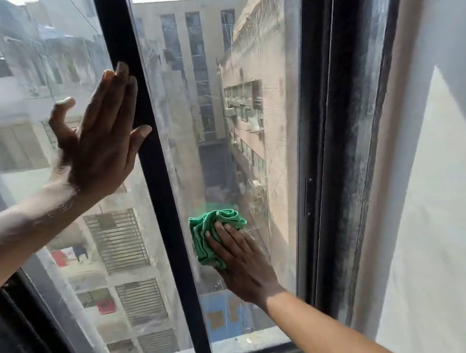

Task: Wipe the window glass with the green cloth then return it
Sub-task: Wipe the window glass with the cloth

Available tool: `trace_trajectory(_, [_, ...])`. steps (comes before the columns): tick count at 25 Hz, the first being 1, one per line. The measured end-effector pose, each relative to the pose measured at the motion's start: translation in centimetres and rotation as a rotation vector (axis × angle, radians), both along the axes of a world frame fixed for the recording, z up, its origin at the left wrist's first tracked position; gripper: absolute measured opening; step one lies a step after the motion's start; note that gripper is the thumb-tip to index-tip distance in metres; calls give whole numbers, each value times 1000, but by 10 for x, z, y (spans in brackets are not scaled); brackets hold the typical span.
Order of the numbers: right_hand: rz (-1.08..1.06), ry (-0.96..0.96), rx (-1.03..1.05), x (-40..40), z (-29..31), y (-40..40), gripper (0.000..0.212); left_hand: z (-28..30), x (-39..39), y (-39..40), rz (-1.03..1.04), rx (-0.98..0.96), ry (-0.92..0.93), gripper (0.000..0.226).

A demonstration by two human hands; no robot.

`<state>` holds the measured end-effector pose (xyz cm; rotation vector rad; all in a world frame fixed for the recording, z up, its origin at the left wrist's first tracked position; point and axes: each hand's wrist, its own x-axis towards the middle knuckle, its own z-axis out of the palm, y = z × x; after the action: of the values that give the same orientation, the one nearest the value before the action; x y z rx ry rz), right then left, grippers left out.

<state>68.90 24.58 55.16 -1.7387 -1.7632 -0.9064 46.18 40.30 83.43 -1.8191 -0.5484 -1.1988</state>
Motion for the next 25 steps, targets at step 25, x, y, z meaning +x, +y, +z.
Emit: trace_trajectory(25, [-218, 1140, 481, -20, 116, 30, 83, -9, -2, 12, 2, 49, -34, 69])
